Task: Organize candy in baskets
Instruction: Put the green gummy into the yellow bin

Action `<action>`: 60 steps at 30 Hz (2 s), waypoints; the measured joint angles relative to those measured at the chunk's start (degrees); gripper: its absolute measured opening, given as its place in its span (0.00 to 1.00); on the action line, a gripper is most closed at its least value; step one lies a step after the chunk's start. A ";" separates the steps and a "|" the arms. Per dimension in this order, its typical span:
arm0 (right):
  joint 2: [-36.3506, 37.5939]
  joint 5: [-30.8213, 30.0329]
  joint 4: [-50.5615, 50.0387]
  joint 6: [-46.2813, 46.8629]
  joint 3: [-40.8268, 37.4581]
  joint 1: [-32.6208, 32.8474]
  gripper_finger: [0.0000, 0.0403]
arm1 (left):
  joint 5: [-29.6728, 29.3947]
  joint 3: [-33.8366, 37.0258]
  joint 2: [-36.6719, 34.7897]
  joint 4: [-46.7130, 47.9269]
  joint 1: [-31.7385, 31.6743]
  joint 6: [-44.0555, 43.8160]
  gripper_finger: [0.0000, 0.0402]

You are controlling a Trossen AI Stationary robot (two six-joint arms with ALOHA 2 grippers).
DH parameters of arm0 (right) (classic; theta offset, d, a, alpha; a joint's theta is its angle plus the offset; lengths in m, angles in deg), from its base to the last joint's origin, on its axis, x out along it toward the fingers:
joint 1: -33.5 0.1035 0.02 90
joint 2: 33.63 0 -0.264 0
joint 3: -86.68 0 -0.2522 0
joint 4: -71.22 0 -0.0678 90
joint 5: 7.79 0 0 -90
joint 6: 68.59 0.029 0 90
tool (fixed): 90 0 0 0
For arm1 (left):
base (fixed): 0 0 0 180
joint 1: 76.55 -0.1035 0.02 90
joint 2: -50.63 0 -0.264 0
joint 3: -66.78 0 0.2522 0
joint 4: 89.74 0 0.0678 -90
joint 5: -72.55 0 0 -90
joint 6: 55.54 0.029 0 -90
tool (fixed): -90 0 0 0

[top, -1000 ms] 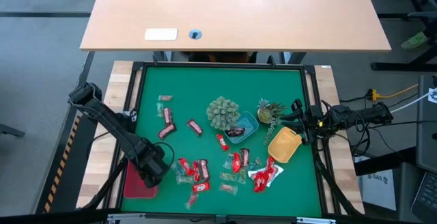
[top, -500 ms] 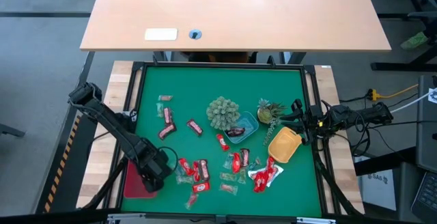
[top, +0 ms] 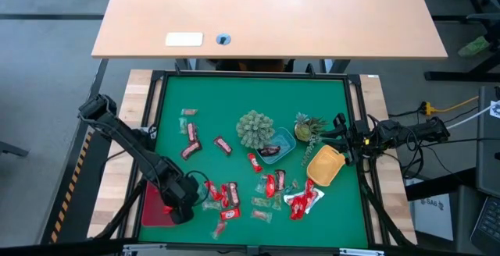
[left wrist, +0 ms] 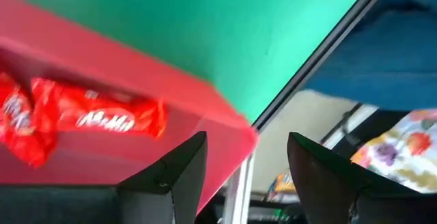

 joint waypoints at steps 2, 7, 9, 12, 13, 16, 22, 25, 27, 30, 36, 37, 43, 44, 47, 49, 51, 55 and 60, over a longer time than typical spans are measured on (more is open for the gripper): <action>0.02 0.00 0.00 0.01 0.00 0.00 0.24 | -1.68 0.00 0.00 -1.95 -0.62 -0.02 0.49; 0.02 0.02 0.00 0.00 0.00 0.00 0.24 | -10.27 0.00 0.00 -6.86 -1.94 0.79 0.49; 0.01 0.01 0.00 0.00 0.00 0.00 0.24 | -15.11 0.00 0.00 -8.37 -2.00 2.85 0.49; 0.02 0.00 0.00 0.00 0.00 0.00 0.24 | -22.72 0.00 0.02 -10.13 -1.63 7.39 0.49; 0.02 0.00 0.00 0.00 0.00 0.00 0.24 | -24.92 0.00 0.02 -10.38 -1.42 8.92 0.49; 0.02 0.00 0.00 0.00 0.00 0.00 0.24 | -30.38 0.00 0.06 -10.50 -0.82 13.16 0.49; 0.01 0.02 0.00 0.01 0.00 0.00 0.24 | -35.41 -0.04 2.74 -10.59 0.51 19.17 0.49; 0.01 0.01 0.00 0.01 0.00 0.00 0.24 | -35.45 -0.04 5.13 -11.02 1.46 20.02 0.49; 0.02 0.02 -0.02 0.01 0.00 0.00 0.24 | -35.47 -0.04 6.60 -11.72 1.94 20.02 0.49; 0.00 0.00 -0.02 0.02 0.00 0.00 0.24 | -35.47 -0.04 8.91 -12.37 2.42 20.06 0.49; 0.02 0.00 -0.02 0.02 0.00 0.00 0.24 | -35.47 -0.04 12.49 -13.12 2.50 20.08 0.49; 0.00 0.02 -0.02 0.02 -0.02 0.00 0.24 | -35.47 -0.04 12.86 -13.24 2.50 20.08 0.49; 0.01 0.02 -0.02 0.01 0.00 0.00 0.24 | -32.94 -0.04 13.66 -14.15 2.58 20.06 0.49; 0.02 0.01 -0.02 0.02 -0.01 0.00 0.24 | -32.70 -0.04 13.66 -14.46 2.66 20.06 0.49; 0.02 0.02 -0.02 0.02 0.00 0.00 0.24 | -33.63 -0.04 13.66 -14.35 3.26 20.08 0.49; 0.01 0.02 -0.04 0.02 0.00 0.00 0.24 | -35.33 -0.04 13.79 -14.46 3.58 20.08 0.49; 0.01 0.02 -0.04 0.02 0.00 0.00 0.24 | -36.44 -0.04 13.97 -14.43 3.92 20.06 0.49; 0.00 0.02 -0.08 0.01 0.00 0.00 0.24 | -36.42 -0.04 15.20 -14.95 4.36 20.06 0.49; 0.01 0.01 -0.31 0.02 -0.02 0.00 0.24 | -35.49 -0.04 18.19 -15.69 5.47 20.08 0.49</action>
